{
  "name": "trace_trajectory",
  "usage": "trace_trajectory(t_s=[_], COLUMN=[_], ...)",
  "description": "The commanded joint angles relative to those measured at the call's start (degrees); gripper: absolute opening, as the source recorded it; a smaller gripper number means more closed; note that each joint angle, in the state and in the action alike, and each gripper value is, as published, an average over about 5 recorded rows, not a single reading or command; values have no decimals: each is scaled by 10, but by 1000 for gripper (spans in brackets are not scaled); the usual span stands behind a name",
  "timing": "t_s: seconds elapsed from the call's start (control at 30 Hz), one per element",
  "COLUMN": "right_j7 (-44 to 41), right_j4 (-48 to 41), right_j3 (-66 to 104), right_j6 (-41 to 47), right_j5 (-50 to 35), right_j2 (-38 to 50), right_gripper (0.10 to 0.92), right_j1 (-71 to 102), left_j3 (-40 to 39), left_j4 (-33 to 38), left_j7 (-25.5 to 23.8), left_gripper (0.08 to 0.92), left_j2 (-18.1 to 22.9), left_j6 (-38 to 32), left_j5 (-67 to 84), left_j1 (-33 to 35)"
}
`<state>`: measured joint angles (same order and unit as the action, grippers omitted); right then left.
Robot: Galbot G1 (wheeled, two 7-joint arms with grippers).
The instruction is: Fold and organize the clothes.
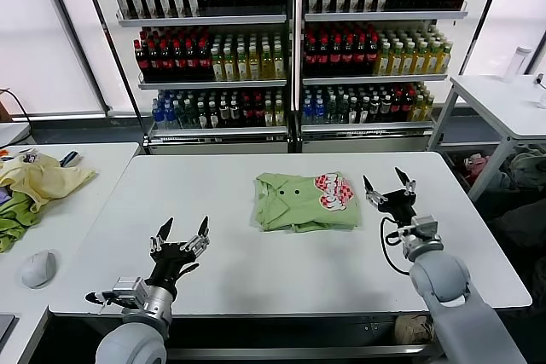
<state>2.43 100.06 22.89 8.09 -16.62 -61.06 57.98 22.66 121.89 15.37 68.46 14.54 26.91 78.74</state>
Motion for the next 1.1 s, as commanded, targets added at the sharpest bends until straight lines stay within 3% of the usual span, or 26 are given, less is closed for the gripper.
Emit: trace_trajectory(t_s=[0.03, 0.27, 1.1], right_j7=[17, 11, 12], right_j4=[115, 142, 148], right_j3=[88, 94, 60], right_j6=[-8, -11, -9], right_j5=[-32, -61, -13], right_j2=[-19, -31, -41], right_gripper=[819, 823, 823], right_j1=[133, 177, 180], left_j3=[-4, -2, 0], left_j4=[2, 6, 22], left_j7=[-9, -18, -39], left_gripper=[823, 823, 823], left_j2=[3, 11, 24], left_j6=[-8, -21, -34], left_j5=[-38, -61, -85], left_j1=[-3, 3, 28])
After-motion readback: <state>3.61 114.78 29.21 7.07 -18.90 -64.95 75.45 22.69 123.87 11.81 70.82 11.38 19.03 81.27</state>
